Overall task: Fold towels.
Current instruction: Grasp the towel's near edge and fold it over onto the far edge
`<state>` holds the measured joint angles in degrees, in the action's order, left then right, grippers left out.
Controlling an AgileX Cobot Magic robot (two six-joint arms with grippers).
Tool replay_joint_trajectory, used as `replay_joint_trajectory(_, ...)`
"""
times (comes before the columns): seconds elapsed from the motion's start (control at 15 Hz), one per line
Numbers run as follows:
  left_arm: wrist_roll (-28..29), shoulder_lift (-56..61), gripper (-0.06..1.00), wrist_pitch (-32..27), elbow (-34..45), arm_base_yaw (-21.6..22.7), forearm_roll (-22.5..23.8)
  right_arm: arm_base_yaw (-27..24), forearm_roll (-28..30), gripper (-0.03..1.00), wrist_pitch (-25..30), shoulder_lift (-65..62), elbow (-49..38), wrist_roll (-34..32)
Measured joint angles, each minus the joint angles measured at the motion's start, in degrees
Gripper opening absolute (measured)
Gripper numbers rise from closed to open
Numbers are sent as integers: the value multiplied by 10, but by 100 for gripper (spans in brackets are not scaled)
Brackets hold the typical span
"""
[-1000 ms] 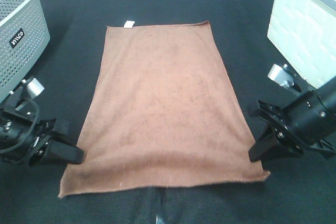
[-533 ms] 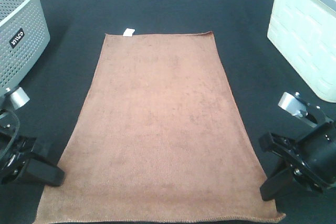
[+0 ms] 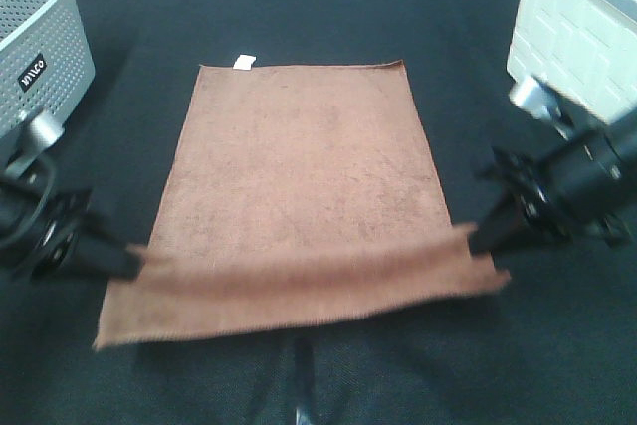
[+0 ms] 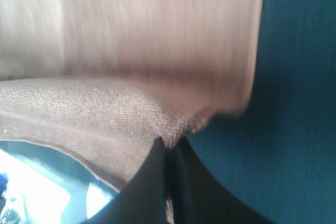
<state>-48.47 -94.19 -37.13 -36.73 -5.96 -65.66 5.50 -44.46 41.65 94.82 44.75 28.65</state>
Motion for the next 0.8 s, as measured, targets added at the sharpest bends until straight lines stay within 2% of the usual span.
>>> replay_joint_trajectory(0.13, 31, -65, 0, 0, -100, 0, 14, 0, 4, 0, 22, 72, 111, 0)
replay_joint_trajectory(0.2, 56, -94, 0, -1, -146, 0, 29, 0, 4, 0, 28, 88, 136, 0)
replay_joint_trajectory(0.33, 99, -135, 0, -1, -209, 0, 47, 0, 11, 0, 54, 147, 228, -5)
replay_joint_trajectory(0.4, 129, -175, 0, -1, -287, 0, 65, 0, 29, 0, 69, 189, 295, -21)
replay_joint_trajectory(0.53, 160, -231, 0, -1, -382, 0, 78, 0, 57, 0, 78, 242, 384, -48)
replay_joint_trajectory(0.8, 180, -320, 0, 1, -541, 0, 87, 0, 108, 0, 99, 338, 567, -91)
